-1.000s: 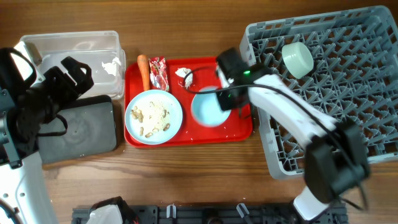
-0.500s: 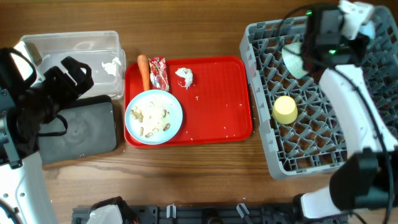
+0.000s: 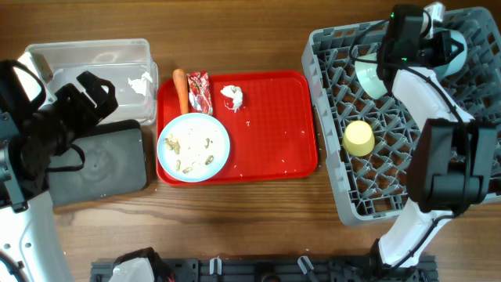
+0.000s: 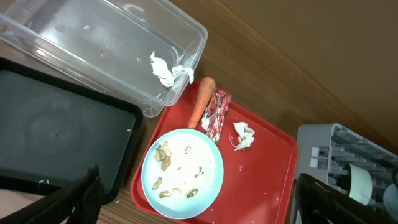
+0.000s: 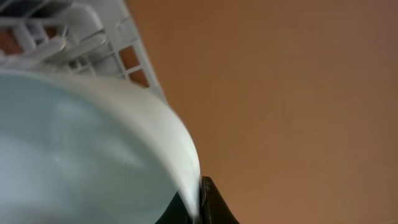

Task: Sort waste into correct bins and load items into the dishwasher rack
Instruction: 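Place the second bowl upright in the rack beside the first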

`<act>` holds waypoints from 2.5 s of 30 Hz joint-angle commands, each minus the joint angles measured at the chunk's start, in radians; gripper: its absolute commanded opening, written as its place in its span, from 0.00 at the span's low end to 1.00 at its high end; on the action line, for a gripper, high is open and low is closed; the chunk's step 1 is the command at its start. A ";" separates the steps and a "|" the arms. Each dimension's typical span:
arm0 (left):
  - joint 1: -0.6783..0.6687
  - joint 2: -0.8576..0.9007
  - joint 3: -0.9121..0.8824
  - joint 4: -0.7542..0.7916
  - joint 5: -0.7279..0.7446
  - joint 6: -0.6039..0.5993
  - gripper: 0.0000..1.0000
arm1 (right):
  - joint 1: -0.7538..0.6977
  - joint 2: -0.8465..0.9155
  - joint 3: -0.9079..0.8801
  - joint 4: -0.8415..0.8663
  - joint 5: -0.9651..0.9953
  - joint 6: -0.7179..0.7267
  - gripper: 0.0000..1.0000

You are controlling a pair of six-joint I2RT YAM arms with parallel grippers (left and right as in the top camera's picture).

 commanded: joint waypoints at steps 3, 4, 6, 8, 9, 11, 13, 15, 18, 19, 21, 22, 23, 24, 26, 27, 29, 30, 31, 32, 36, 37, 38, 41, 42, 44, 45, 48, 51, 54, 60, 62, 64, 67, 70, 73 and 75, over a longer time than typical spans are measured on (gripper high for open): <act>0.007 0.000 0.013 0.003 -0.013 0.006 1.00 | 0.010 0.039 -0.006 0.006 0.032 -0.043 0.06; 0.007 0.000 0.013 0.003 -0.013 0.006 1.00 | 0.017 0.039 -0.008 0.005 0.032 -0.044 0.07; 0.007 0.000 0.013 0.003 -0.013 0.006 1.00 | 0.023 0.039 -0.008 0.016 0.033 -0.062 0.06; 0.007 0.000 0.013 0.003 -0.013 0.006 1.00 | 0.013 0.039 -0.008 0.089 0.077 -0.095 0.04; 0.007 0.000 0.013 0.003 -0.013 0.006 1.00 | 0.002 0.039 -0.007 0.132 0.095 -0.126 0.04; 0.007 0.000 0.013 0.003 -0.013 0.005 1.00 | -0.021 0.039 -0.007 0.190 0.095 -0.206 0.04; 0.007 0.000 0.013 0.003 -0.013 0.005 1.00 | -0.045 0.039 -0.008 0.221 0.095 -0.230 0.04; 0.007 0.000 0.013 0.003 -0.013 0.006 1.00 | -0.049 0.039 -0.008 0.210 0.091 -0.219 0.04; 0.007 0.000 0.013 0.003 -0.013 0.006 1.00 | -0.041 0.039 -0.008 0.137 0.060 -0.152 0.04; 0.007 0.000 0.013 0.003 -0.013 0.006 1.00 | -0.040 0.040 -0.008 0.108 0.054 -0.126 0.05; 0.007 0.000 0.013 0.003 -0.013 0.005 1.00 | -0.030 0.040 -0.010 0.055 0.042 -0.066 0.07; 0.007 0.000 0.013 0.003 -0.013 0.005 1.00 | -0.019 0.040 -0.010 0.035 0.035 -0.049 0.09; 0.007 0.000 0.013 0.003 -0.013 0.006 1.00 | -0.006 0.040 -0.010 0.016 0.015 -0.046 0.12; 0.007 0.000 0.013 0.003 -0.013 0.005 1.00 | 0.016 0.040 -0.010 -0.012 -0.019 -0.046 0.16; 0.007 0.000 0.013 0.003 -0.013 0.006 1.00 | 0.056 0.040 -0.010 -0.032 -0.053 -0.026 0.44; 0.007 0.000 0.013 0.003 -0.013 0.006 1.00 | 0.069 0.039 -0.010 -0.031 -0.052 0.003 0.63; 0.007 0.000 0.013 0.003 -0.013 0.005 1.00 | 0.098 0.022 -0.009 -0.034 -0.064 0.052 0.85; 0.007 0.000 0.013 0.003 -0.013 0.006 1.00 | 0.116 0.005 -0.009 -0.034 -0.076 0.051 0.87; 0.007 0.000 0.013 0.003 -0.013 0.005 1.00 | 0.131 -0.015 -0.009 -0.035 -0.089 0.063 0.89; 0.007 0.000 0.013 0.003 -0.013 0.005 1.00 | 0.138 -0.032 -0.009 -0.036 -0.105 0.070 0.91; 0.007 0.000 0.013 0.003 -0.013 0.005 1.00 | 0.171 -0.160 -0.009 -0.093 -0.270 0.106 0.94; 0.007 0.000 0.013 0.003 -0.013 0.006 1.00 | 0.175 -0.204 -0.008 -0.129 -0.334 0.145 0.94; 0.007 0.000 0.013 0.003 -0.013 0.005 1.00 | 0.180 -0.243 -0.006 -0.172 -0.395 0.187 0.95; 0.007 0.000 0.013 0.003 -0.013 0.006 1.00 | 0.213 -0.383 -0.005 -0.426 -0.737 0.406 0.95; 0.007 0.000 0.013 0.003 -0.013 0.006 1.00 | 0.220 -0.415 -0.005 -0.495 -0.866 0.469 0.95; 0.007 0.000 0.013 0.003 -0.013 0.006 1.00 | 0.233 -0.478 -0.005 -0.644 -1.192 0.600 0.92; 0.007 0.000 0.013 0.003 -0.013 0.006 1.00 | 0.237 -0.500 -0.005 -0.706 -1.326 0.648 0.92; 0.007 0.000 0.013 0.003 -0.013 0.005 1.00 | 0.258 -0.553 -0.005 -0.892 -1.680 0.753 0.92; 0.007 0.000 0.013 0.003 -0.013 0.006 1.00 | 0.304 -0.624 -0.005 -0.972 -1.743 0.750 1.00; 0.007 0.000 0.013 0.003 -0.013 0.006 1.00 | 0.341 -0.740 0.004 -1.004 -1.692 0.814 1.00; 0.007 0.000 0.013 0.003 -0.013 0.005 1.00 | 0.344 -1.028 0.010 -1.058 -1.387 0.922 0.99; 0.007 0.000 0.013 0.003 -0.013 0.005 1.00 | 0.344 -1.079 0.010 -1.067 -1.321 0.801 1.00; 0.007 0.000 0.013 0.003 -0.013 0.005 1.00 | 0.344 -1.124 0.010 -1.078 -1.318 0.627 1.00; 0.007 0.000 0.013 0.003 -0.013 0.005 1.00 | 0.344 -1.165 0.010 -1.126 -1.276 0.634 1.00; 0.007 0.000 0.013 0.003 -0.013 0.005 1.00 | 0.344 -1.184 -0.010 -1.126 -1.200 0.689 1.00; 0.007 0.000 0.013 0.003 -0.013 0.005 1.00 | 0.341 -1.247 -0.122 -1.003 -1.118 0.685 1.00; 0.007 0.000 0.013 0.003 -0.013 0.005 1.00 | 0.334 -1.357 -0.317 -0.809 -1.063 0.685 1.00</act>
